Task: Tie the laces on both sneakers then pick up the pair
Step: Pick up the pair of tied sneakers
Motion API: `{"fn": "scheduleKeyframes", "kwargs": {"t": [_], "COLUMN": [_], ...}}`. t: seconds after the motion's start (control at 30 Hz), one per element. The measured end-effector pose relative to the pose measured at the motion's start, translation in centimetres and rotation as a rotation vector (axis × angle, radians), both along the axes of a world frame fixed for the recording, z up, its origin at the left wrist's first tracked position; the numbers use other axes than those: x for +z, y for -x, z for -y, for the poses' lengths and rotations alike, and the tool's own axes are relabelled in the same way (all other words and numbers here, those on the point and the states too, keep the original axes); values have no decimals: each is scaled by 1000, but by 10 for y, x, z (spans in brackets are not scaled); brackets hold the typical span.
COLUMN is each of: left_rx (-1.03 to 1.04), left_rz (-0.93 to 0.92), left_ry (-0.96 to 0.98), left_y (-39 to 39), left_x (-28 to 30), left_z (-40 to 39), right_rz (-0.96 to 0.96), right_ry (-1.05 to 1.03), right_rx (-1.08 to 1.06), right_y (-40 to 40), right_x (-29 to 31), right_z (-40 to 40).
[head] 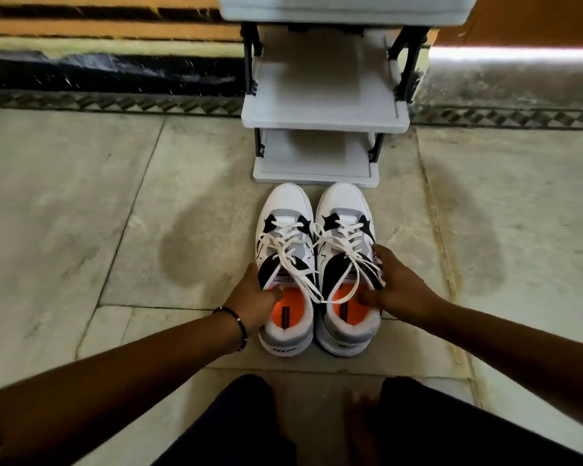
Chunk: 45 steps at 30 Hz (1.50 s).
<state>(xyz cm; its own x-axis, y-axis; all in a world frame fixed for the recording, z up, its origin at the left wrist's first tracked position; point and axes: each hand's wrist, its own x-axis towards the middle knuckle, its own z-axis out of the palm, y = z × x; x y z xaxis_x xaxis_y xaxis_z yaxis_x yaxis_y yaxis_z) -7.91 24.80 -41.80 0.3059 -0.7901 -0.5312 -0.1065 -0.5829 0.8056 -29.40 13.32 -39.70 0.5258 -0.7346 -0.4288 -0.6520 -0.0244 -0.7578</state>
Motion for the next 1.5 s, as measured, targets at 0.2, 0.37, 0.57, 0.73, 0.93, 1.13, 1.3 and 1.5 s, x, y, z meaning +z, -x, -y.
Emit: {"fn": "scheduleKeyframes", "kwargs": {"t": [0.2,0.37,0.57,0.73,0.93,1.13,1.3,1.5], "left_rx": [286,408,463,322,301,325,400,321], "left_rz": [31,43,-28,-46,-101,-93,-57,0], "left_ry": [-57,-168,-195,-191,-240,-255,-125,63], "left_y": [24,34,29,16,13,9,6,-17], "left_x": [6,12,45,88,193,330,382,396], "left_z": [2,7,29,31,10,1,25,103], "right_rz": [28,-45,-82,-118,-110,-106,0,87], "right_ry": [76,43,-27,-75,-167,-189,-74,78], "right_rx": [-88,-155,-128,-218,-283,-295,-345,-384], "right_y": [-26,-37,-49,-47,-41,-49,-58,-75], "right_x": [-31,-21,-2,43,156,307,371,383], "right_z": [-10,-6,15,9,-18,-21,9,77]}}
